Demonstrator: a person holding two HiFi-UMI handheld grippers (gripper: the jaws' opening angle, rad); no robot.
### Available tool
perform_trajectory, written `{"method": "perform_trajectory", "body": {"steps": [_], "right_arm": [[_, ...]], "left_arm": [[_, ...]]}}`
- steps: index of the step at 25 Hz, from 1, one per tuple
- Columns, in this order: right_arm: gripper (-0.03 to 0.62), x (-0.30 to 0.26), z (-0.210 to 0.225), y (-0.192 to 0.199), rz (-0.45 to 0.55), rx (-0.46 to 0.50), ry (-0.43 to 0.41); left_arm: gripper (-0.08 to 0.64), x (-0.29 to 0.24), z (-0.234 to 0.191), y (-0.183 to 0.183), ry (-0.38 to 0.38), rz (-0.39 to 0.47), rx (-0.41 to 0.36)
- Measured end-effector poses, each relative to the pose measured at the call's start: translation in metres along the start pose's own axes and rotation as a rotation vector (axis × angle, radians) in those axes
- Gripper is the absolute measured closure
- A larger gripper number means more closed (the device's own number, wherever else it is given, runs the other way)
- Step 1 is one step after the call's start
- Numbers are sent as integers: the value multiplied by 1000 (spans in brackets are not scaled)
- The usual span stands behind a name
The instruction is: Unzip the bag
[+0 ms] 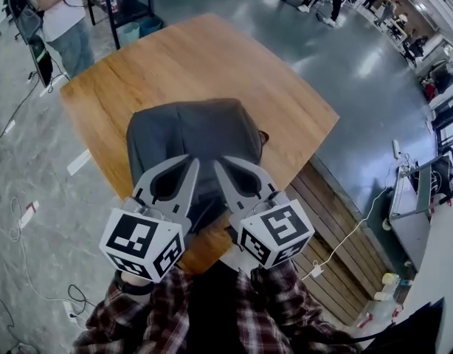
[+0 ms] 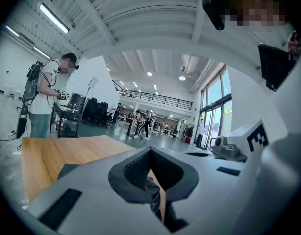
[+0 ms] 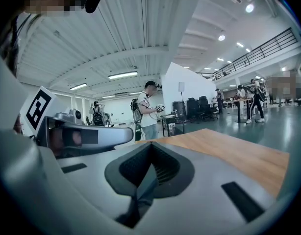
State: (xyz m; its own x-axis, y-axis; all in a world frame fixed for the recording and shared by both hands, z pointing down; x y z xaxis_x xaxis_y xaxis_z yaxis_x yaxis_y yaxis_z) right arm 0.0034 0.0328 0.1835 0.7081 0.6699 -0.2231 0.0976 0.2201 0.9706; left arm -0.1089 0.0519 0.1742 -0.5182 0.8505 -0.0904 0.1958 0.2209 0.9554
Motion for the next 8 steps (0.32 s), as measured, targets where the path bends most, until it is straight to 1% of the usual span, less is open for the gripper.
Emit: {"method": "perform_trajectory", "body": {"steps": [4,6,8], "right_arm": [[581,-4,-4,1,-3,-4,-3],[581,-14,-12,0,2,-8,-35],[581,-28,-23,-2,8,-13,-79]], "left_arm": [[553,5,-2,-1,2,2,-1],[553,15,-8,-5,-25,10,-9],[552,28,-18,-10,-69,17,-20]]}}
Point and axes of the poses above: the fingertips, and each gripper's own axes: x backward along the fingers, z to its right, y out of its underside, the point moved 6 cm from there along x, backward along the fingers, and after that the axes turned 1 degree about y, right-handed, at the moved point
